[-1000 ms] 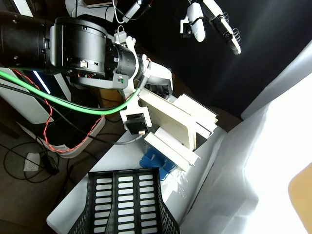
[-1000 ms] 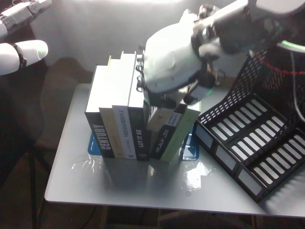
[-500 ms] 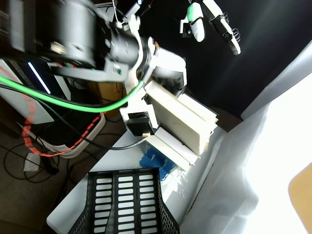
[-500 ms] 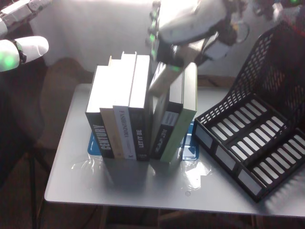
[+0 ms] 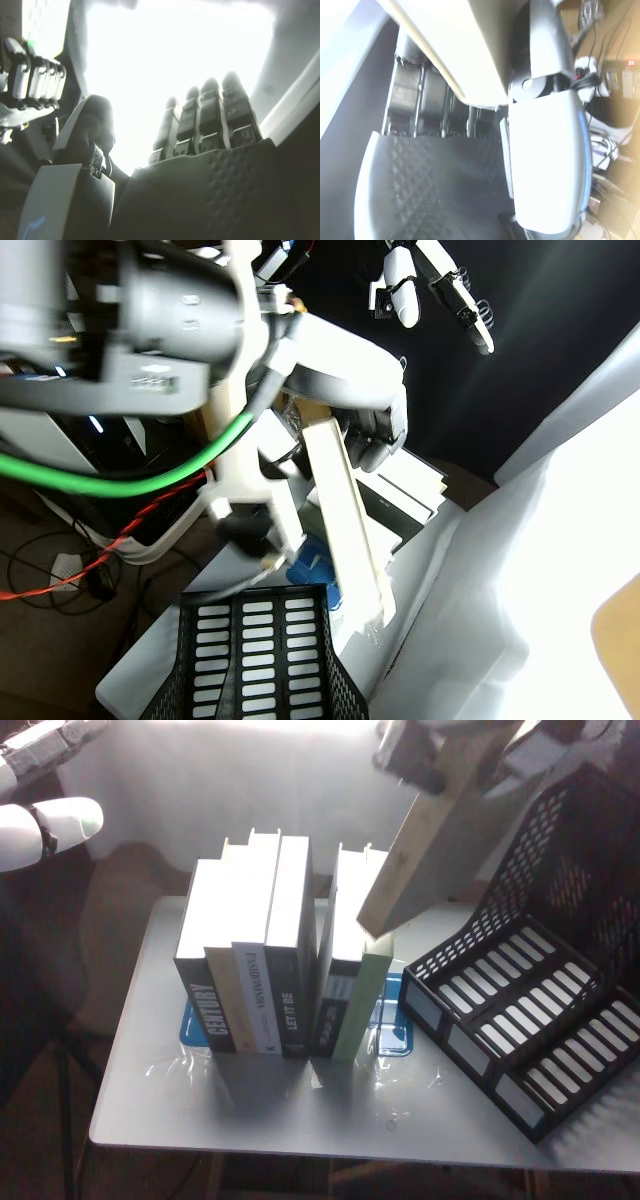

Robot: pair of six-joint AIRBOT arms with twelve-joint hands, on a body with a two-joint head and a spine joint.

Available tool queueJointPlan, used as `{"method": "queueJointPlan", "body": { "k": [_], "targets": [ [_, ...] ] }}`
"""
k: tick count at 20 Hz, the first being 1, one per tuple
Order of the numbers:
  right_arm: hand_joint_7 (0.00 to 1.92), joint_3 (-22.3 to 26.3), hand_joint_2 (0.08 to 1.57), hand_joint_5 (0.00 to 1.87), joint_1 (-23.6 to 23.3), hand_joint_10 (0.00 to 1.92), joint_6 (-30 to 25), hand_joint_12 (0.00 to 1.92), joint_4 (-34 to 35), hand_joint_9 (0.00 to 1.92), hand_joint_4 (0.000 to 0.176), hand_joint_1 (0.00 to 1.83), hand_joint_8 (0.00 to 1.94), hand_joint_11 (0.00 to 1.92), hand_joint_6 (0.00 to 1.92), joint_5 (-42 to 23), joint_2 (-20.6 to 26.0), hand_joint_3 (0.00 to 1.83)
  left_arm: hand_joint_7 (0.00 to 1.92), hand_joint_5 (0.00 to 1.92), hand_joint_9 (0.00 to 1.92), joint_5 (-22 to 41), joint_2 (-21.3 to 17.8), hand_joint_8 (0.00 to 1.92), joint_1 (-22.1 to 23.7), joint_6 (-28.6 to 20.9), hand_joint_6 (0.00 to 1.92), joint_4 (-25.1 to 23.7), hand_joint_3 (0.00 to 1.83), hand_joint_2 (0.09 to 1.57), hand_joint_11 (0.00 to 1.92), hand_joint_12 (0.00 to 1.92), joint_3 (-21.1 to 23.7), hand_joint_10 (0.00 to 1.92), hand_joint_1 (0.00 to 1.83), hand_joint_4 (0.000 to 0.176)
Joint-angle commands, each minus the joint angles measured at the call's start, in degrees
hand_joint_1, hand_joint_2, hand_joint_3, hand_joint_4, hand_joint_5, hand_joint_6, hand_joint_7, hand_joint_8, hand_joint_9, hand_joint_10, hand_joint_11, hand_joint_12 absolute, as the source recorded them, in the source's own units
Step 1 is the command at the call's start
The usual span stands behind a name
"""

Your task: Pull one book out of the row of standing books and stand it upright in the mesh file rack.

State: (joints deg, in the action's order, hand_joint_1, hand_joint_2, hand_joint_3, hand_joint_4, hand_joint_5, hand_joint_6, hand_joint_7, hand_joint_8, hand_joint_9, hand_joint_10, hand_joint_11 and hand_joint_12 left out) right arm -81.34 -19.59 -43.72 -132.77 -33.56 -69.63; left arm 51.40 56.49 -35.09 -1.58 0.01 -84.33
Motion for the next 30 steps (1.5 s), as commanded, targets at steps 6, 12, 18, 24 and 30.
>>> {"method": "queueJointPlan", "body": {
  "k": [6, 12, 18, 24, 30],
  "targets": [
    [0.9, 3.61, 1.17, 0.81, -6.51, 1.43, -6.96, 1.76, -9.32, 0.82, 0.0, 1.36, 1.17, 0.6, 1.13, 4.91, 5.81, 0.0, 0.0, 0.04, 0.0, 5.95, -0.99, 0.0, 0.89, -0.31, 0.01, 1.84, 0.0, 1.42, 0.0, 0.0, -0.26, 0.0, 0.48, 0.035],
    [0.89, 7.04, 1.18, 0.83, -14.43, 1.48, -13.5, 1.78, -18.74, 0.73, 0.0, 1.35, 1.1, 0.38, 1.23, 5.46, 12.01, 0.0, 0.0, 0.03, 0.0, 4.89, -0.52, 0.0, 1.68, -0.31, 0.0, 0.95, 0.0, 1.42, 0.0, 0.0, -0.3, 0.0, 0.5, 0.032],
    [0.92, 8.27, 1.18, 0.8, -15.2, 1.59, -20.27, 1.86, -29.19, 0.92, 0.0, 1.24, 1.2, 0.81, 1.18, 4.47, 15.35, 0.0, 0.0, 0.08, 0.0, 3.91, -0.7, 0.0, 1.91, -0.31, 0.01, 0.18, 0.01, 1.44, 0.0, 0.0, -0.27, 0.0, 0.51, 0.0],
    [0.81, 6.92, 1.22, 0.71, -10.66, 1.59, -22.68, 1.86, -32.34, 0.74, 0.0, 1.35, 1.38, 0.68, 1.1, 2.71, 14.35, 0.01, 0.0, 0.06, 0.0, 2.86, -0.57, 0.0, 2.33, -0.31, 0.0, -0.53, 0.01, 1.46, 0.0, 0.0, -0.18, 0.0, 0.46, 0.0],
    [0.97, 4.54, 1.13, 0.92, -2.17, 1.44, -22.76, 1.72, -32.32, 0.99, 0.0, 1.36, 1.1, 1.0, 0.83, 3.85, 11.23, 0.0, 0.0, 0.07, 0.0, 2.82, -0.64, 0.0, 1.61, -0.31, 0.0, -0.53, 0.0, 1.47, 0.0, 0.0, -0.17, 0.0, 0.51, 0.0]
  ]
}}
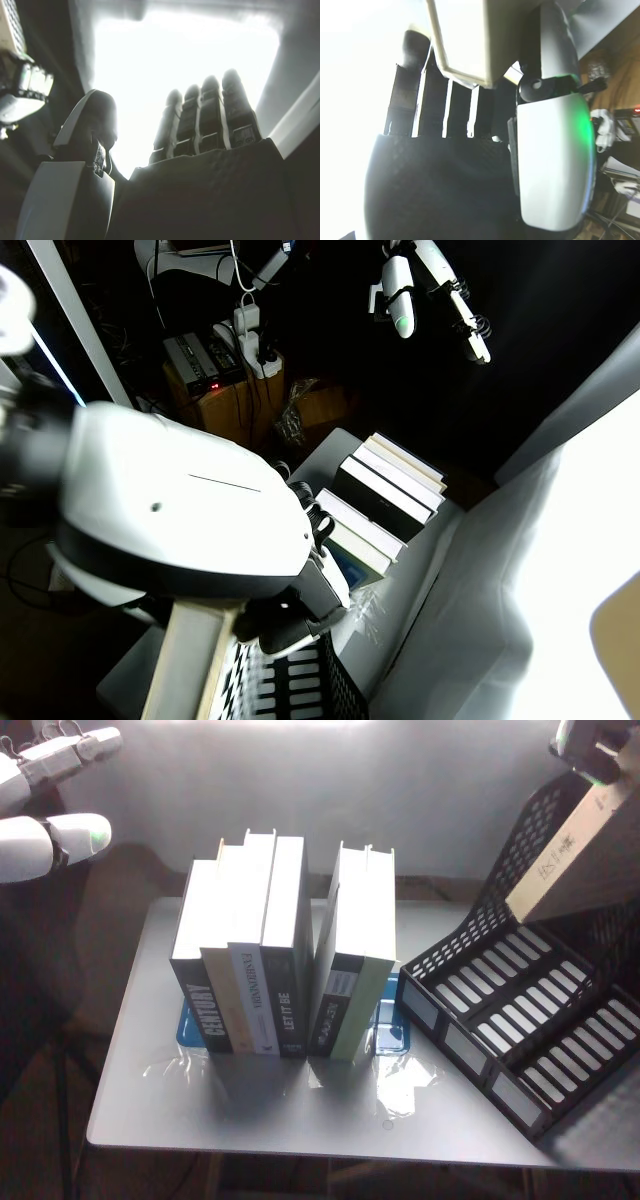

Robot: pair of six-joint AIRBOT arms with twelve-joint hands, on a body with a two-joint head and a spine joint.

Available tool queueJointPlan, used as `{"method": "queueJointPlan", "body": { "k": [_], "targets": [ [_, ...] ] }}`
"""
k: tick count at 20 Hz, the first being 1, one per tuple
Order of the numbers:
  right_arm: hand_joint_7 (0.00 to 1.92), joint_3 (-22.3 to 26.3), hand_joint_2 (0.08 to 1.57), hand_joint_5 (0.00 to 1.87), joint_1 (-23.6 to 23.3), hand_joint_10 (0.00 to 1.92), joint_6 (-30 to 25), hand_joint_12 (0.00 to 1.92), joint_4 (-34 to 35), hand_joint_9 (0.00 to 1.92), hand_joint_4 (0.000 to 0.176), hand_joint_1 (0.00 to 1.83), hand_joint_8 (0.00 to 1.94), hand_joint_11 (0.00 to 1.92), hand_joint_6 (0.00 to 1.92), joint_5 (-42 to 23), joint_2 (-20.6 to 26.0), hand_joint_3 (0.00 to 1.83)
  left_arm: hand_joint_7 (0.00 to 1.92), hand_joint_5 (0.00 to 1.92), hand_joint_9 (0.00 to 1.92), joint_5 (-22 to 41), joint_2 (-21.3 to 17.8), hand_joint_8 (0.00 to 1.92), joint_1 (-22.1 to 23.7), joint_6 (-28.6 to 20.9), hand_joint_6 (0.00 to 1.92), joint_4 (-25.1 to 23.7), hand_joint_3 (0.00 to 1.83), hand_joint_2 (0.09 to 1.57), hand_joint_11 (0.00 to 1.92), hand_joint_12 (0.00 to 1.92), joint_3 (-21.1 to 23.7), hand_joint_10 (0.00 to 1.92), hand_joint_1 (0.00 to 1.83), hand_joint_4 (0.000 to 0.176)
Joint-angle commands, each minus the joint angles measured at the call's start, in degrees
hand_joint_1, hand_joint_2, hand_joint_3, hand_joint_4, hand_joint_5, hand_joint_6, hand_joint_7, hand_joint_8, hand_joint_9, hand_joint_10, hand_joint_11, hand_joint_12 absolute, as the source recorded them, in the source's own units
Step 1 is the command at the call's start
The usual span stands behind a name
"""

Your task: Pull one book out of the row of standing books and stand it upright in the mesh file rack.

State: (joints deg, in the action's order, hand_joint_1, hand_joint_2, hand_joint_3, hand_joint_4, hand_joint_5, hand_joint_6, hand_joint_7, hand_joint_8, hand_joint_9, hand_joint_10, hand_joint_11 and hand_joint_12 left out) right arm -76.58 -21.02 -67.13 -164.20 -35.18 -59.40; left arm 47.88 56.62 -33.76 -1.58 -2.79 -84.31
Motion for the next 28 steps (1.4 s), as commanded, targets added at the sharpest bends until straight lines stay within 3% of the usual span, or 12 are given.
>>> {"method": "queueJointPlan", "body": {
  "k": [1, 4, 8, 11, 15, 17, 21, 23, 24, 25, 26, 28],
  "targets": [
    [0.87, -0.52, 1.16, 0.85, 0.1, 1.5, 0.64, 1.69, -0.89, 0.88, 0.0, 1.37, 1.2, 0.93, 0.93, 5.72, 0.62, 0.01, 0.0, 0.07, 0.0, 6.34, -0.73, 0.0, 0.25, -0.31, 0.0, 2.28, 0.0, 1.47, 0.0, 0.0, -0.2, 0.0, 0.53, 0.0],
    [0.91, -2.27, 1.14, 0.87, 3.78, 1.4, 0.64, 1.66, -0.87, 0.91, 0.0, 1.37, 1.01, 0.81, 1.06, 7.32, -2.07, 0.0, 0.02, 0.09, 0.0, 6.5, -0.61, 0.01, -0.05, -0.31, 0.01, 2.27, 0.0, 1.45, 0.0, 0.0, -0.22, 0.0, 0.63, 0.0],
    [0.94, -4.92, 1.14, 0.91, 7.6, 1.47, 0.92, 1.76, -0.87, 0.91, 0.0, 1.38, 1.1, 0.84, 0.84, 8.87, -5.46, 0.0, 0.0, 0.07, 0.0, 6.93, -0.49, 0.0, -0.56, -0.31, 0.0, 2.27, 0.0, 1.47, 0.0, 0.0, -0.22, 0.0, 0.58, 0.0],
    [0.86, -6.39, 1.17, 0.83, 10.2, 1.45, 1.85, 1.75, -0.87, 0.84, 0.0, 1.36, 1.16, 0.75, 1.11, 10.29, -7.74, 0.0, 0.0, 0.08, 0.0, 7.09, -0.37, 0.0, -0.8, -0.31, 0.0, 2.27, 0.0, 1.47, 0.0, 0.0, -0.23, 0.0, 0.62, 0.0],
    [0.84, -9.32, 1.19, 0.83, 13.18, 1.55, 1.89, 1.85, -0.89, 0.76, 0.0, 1.35, 1.27, 0.58, 1.05, 12.03, -10.75, 0.0, 0.0, 0.07, 0.0, 7.87, -0.23, 0.0, -1.05, -0.31, 0.0, 2.28, 0.0, 1.47, 0.0, 0.0, -0.2, 0.0, 0.62, 0.0],
    [0.83, -10.26, 1.21, 0.81, 13.87, 1.58, 1.87, 1.88, -0.9, 0.78, 0.0, 1.24, 1.45, 0.69, 1.09, 12.55, -11.82, 0.01, 0.0, 0.05, 0.0, 8.15, -0.22, 0.0, -1.13, -0.31, 0.0, 2.28, 0.01, 1.49, 0.0, 0.0, -0.19, 0.0, 0.5, 0.0],
    [0.88, -13.21, 1.18, 0.86, 16.27, 1.53, 2.31, 1.79, -0.94, 0.9, 0.0, 1.26, 1.39, 0.85, 0.97, 13.4, -15.45, 0.0, 0.0, 0.05, 0.0, 8.74, -0.02, 0.0, -1.1, -0.31, 0.0, 2.28, 0.0, 1.49, 0.0, 0.0, -0.18, 0.0, 0.5, 0.0],
    [0.83, -14.62, 1.2, 0.85, 17.07, 1.51, 2.94, 1.9, -0.95, 0.75, 0.0, 1.2, 1.42, 0.64, 1.07, 13.71, -17.08, 0.0, 0.0, 0.05, 0.0, 9.03, 0.0, 0.0, -1.11, -0.31, 0.0, 2.28, 0.0, 1.49, 0.0, 0.0, -0.19, 0.0, 0.5, 0.0],
    [0.8, -15.38, 1.23, 0.77, 17.32, 1.85, 3.04, 1.92, -0.96, 0.84, 0.0, 1.21, 1.58, 0.84, 1.08, 13.74, -17.81, 0.0, 0.0, 0.03, 0.0, 9.26, 0.03, 0.0, -1.11, -0.31, 0.0, 2.28, 0.0, 1.5, 0.0, 0.0, -0.2, 0.0, 0.44, 0.0],
    [0.83, -16.38, 1.22, 0.76, 17.62, 1.79, 3.05, 1.92, -0.96, 0.89, 0.0, 1.22, 1.54, 0.87, 1.09, 13.76, -18.72, 0.0, 0.0, 0.03, 0.0, 9.49, 0.13, 0.0, -1.09, -0.31, 0.0, 2.3, 0.0, 1.49, 0.0, 0.0, -0.24, 0.0, 0.44, 0.0],
    [0.91, -17.27, 1.32, 0.62, 17.9, 1.91, 3.08, 1.92, -0.97, 1.05, 0.0, 0.94, 1.89, 1.11, 1.58, 13.77, -19.41, 0.04, 0.0, 0.02, 0.0, 9.6, 0.29, 0.0, -1.07, -0.31, 0.0, 2.3, 0.0, 1.49, 0.0, 0.0, -0.34, 0.0, 0.44, 0.0],
    [0.98, -19.51, 1.27, 0.7, 18.41, 1.92, 3.11, 1.92, -0.97, 1.13, 0.0, 1.05, 1.93, 1.24, 1.45, 13.78, -21.01, 0.0, 0.0, 0.02, 0.0, 10.05, 0.54, 0.0, -1.12, -0.31, 0.0, 2.29, 0.0, 1.5, 0.0, 0.0, -0.55, 0.0, 0.43, 0.0]
  ]
}}
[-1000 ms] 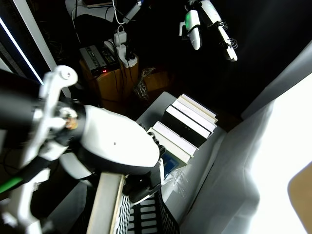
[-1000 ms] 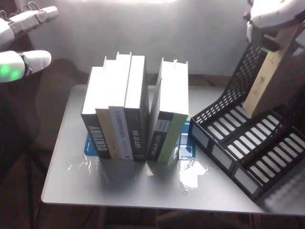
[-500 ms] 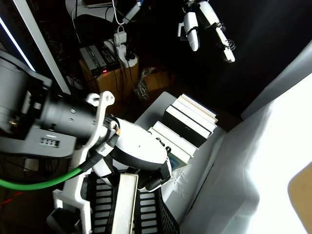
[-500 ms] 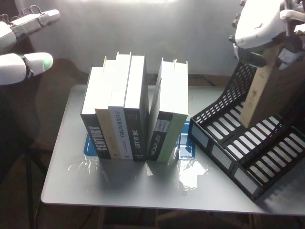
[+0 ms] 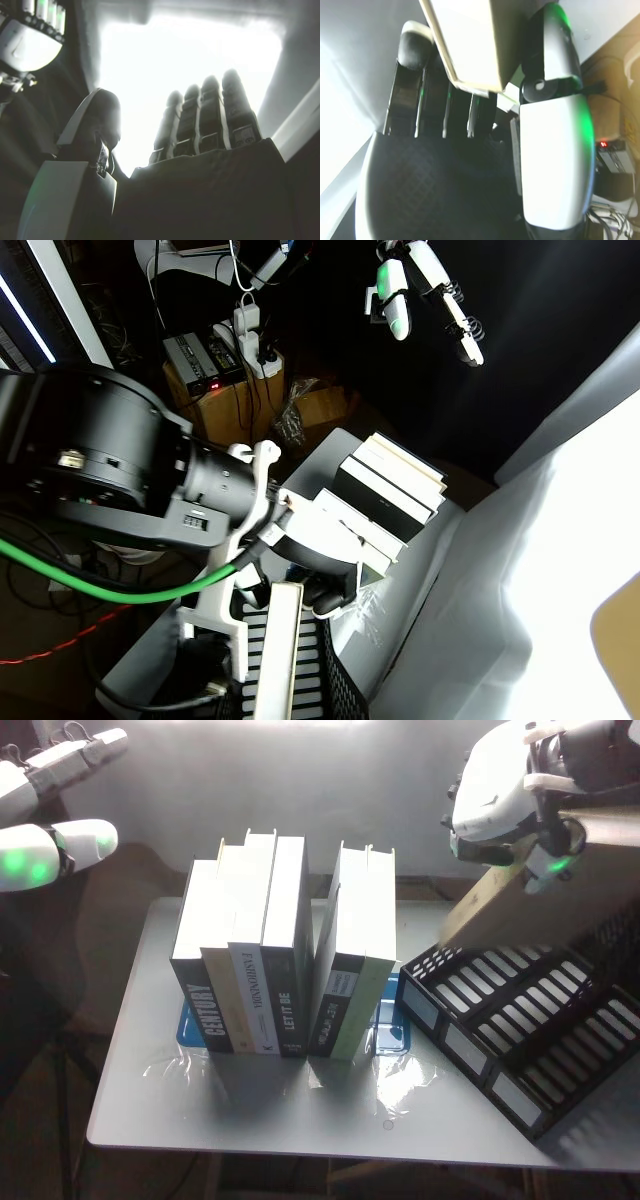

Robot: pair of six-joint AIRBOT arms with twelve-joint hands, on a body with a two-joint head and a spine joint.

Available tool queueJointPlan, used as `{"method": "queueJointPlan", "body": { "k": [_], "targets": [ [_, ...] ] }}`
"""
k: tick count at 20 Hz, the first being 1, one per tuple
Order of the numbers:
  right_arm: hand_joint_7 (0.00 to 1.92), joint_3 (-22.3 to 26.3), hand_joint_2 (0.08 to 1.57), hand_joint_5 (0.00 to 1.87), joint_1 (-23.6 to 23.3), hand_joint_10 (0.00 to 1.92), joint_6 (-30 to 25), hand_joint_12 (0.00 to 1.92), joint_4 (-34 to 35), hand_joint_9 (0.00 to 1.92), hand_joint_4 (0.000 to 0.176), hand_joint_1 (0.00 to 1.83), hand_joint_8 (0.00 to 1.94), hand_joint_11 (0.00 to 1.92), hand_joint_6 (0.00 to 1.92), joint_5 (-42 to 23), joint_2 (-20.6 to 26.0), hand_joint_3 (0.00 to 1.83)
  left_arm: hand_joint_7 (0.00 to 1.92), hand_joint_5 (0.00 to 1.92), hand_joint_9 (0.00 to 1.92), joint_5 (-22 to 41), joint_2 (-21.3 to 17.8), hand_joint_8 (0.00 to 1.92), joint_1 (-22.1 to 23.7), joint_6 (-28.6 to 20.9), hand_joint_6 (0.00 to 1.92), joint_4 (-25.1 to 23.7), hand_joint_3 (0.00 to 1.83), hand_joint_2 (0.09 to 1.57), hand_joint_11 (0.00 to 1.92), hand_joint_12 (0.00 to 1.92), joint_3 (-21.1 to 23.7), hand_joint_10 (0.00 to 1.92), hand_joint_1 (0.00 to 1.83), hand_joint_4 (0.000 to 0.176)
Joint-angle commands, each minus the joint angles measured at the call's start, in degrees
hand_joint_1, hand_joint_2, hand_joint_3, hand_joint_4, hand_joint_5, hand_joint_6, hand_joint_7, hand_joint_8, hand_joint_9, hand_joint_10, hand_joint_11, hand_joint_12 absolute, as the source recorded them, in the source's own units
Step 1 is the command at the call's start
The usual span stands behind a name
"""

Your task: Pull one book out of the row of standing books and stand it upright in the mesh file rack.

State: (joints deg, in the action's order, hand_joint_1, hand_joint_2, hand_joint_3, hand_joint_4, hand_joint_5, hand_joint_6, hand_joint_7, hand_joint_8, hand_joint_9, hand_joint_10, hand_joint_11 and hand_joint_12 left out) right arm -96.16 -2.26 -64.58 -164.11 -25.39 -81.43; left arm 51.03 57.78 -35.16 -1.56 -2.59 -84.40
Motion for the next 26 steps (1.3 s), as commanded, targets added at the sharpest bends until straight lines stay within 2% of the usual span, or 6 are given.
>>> {"method": "queueJointPlan", "body": {
  "k": [1, 6, 7, 18, 21, 26],
  "targets": [
    [0.86, -0.81, 1.24, 0.73, -0.17, 1.78, 0.47, 1.92, -1.05, 0.91, 0.0, 1.18, 1.62, 0.94, 1.23, 3.98, 0.58, 0.0, 0.0, 0.0, 0.0, 7.19, -0.43, 0.0, 0.25, -0.33, 0.0, 2.1, 0.0, 1.5, 0.0, 0.0, -0.6, 0.0, 0.38, 0.0],
    [0.58, -4.62, 1.33, 0.56, 2.22, 1.42, -0.71, 1.85, -1.04, 0.47, 0.065, 0.88, 1.21, 0.3, 1.55, 3.96, 0.33, 0.03, 0.0, 0.0, 0.0, 8.14, 0.54, 0.0, 0.13, -0.33, 0.0, 1.86, 0.0, 1.51, 0.0, 0.0, -1.42, 0.0, 0.37, 0.01],
    [0.87, -5.57, 1.19, 0.83, 2.89, 1.29, -1.25, 1.78, -1.04, 0.73, 0.0, 1.16, 1.25, 0.55, 1.08, 3.97, -0.04, 0.0, 0.0, 0.0, 0.0, 8.32, 0.62, 0.0, 0.13, -0.33, 0.0, 1.86, 0.0, 1.51, 0.0, 0.0, -1.51, 0.0, 0.35, 0.012],
    [0.74, -7.67, 1.28, 0.63, 5.18, 1.13, -1.5, 1.64, -1.25, 0.53, 0.0, 1.16, 1.35, 0.22, 1.51, 3.53, -1.24, 0.0, 0.0, 0.05, 0.0, 9.29, 1.77, 0.0, -0.1, -0.33, 0.0, 1.67, 0.0, 1.49, 0.0, 0.0, -2.57, 0.0, 0.41, 0.0],
    [0.26, -7.47, 1.18, 0.24, 5.18, 0.51, -1.5, 1.18, -1.28, 0.17, 0.0, 1.08, 0.08, 0.0, 0.22, 4.08, -1.24, 0.0, 0.0, 0.06, 0.0, 9.28, 1.86, 0.0, -0.09, -0.33, 0.0, 1.67, 0.0, 1.48, 0.0, 0.0, -2.59, 0.0, 0.45, 0.0],
    [0.1, -6.26, 1.16, 0.0, 5.18, 0.36, -2.18, 0.6, -1.27, 0.03, 0.032, 0.93, 0.0, 0.0, 0.0, 4.9, -0.14, 0.0, 0.0, 0.04, 0.0, 9.35, 1.89, 0.0, -0.29, -0.33, 0.0, 1.69, 0.0, 1.48, 0.0, 0.0, -2.55, 0.0, 0.42, 0.002]
  ]
}}
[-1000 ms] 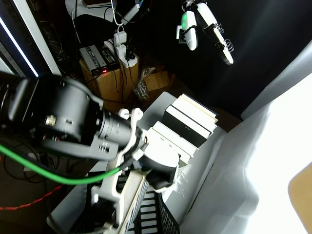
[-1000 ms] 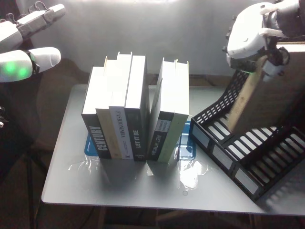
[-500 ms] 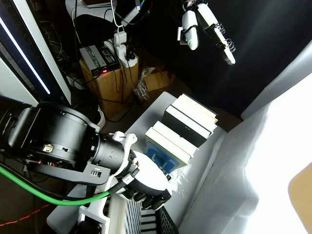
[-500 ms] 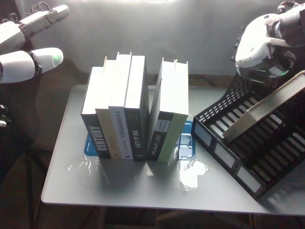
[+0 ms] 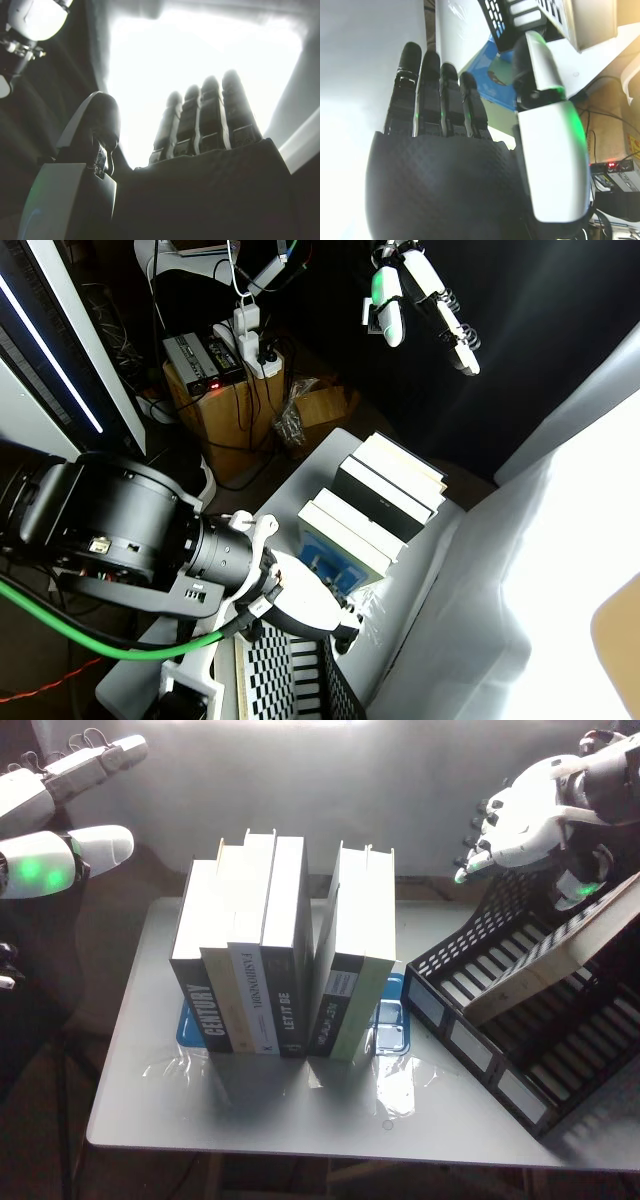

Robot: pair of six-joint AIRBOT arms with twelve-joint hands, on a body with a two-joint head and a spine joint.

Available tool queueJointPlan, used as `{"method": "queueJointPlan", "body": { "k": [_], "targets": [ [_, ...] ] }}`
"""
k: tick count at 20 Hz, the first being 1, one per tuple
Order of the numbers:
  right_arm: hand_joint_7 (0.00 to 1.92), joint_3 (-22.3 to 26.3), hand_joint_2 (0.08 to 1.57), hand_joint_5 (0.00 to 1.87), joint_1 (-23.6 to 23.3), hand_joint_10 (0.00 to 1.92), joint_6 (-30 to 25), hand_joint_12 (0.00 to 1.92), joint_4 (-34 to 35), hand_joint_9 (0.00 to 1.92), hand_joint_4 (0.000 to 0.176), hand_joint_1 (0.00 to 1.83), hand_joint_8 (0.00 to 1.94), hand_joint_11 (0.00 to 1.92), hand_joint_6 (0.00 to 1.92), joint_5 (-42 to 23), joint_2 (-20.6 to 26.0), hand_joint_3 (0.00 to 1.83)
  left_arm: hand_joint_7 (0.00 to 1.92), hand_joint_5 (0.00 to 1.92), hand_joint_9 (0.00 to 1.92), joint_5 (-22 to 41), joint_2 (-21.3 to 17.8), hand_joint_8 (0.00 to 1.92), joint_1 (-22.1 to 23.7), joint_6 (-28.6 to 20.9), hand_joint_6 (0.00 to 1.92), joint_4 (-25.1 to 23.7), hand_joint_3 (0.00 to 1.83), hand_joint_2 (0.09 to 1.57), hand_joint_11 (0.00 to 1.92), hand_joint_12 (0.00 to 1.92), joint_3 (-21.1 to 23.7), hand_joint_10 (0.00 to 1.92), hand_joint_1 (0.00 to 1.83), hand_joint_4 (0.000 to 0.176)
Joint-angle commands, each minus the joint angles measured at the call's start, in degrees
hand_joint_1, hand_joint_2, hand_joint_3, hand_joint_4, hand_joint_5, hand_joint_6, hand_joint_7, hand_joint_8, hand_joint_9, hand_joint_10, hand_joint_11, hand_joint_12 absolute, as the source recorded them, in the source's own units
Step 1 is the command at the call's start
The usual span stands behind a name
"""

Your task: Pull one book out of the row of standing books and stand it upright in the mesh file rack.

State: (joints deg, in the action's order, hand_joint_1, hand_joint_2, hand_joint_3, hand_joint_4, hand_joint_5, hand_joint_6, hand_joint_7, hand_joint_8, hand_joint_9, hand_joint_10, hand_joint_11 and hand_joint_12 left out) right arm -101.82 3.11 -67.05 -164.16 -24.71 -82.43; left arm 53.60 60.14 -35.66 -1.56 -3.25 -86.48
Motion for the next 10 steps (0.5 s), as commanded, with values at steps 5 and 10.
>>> {"method": "queueJointPlan", "body": {
  "k": [5, 10],
  "targets": [
    [0.0, 9.18, 1.23, 0.0, -1.19, 0.06, -2.3, 0.15, -1.03, 0.0, 0.006, 0.61, 0.0, 0.0, 0.0, 6.54, 7.15, 0.02, 0.0, 0.02, 0.0, 6.76, -0.55, 0.0, -0.04, -0.33, 0.0, 2.59, 0.0, 1.49, 0.0, 0.0, 0.07, 0.0, 0.35, 0.009],
    [0.0, 19.98, 1.26, 0.0, -4.09, 0.0, -2.28, 0.0, 3.46, 0.0, 0.0, 0.37, 0.0, 0.0, 0.0, 8.58, 16.86, 0.01, 0.0, 0.02, 0.0, 7.2, -1.06, 0.0, -0.95, -0.33, 0.0, 3.66, 0.0, 1.5, 0.0, 0.0, 0.63, 0.0, 0.37, 0.003]
  ]
}}
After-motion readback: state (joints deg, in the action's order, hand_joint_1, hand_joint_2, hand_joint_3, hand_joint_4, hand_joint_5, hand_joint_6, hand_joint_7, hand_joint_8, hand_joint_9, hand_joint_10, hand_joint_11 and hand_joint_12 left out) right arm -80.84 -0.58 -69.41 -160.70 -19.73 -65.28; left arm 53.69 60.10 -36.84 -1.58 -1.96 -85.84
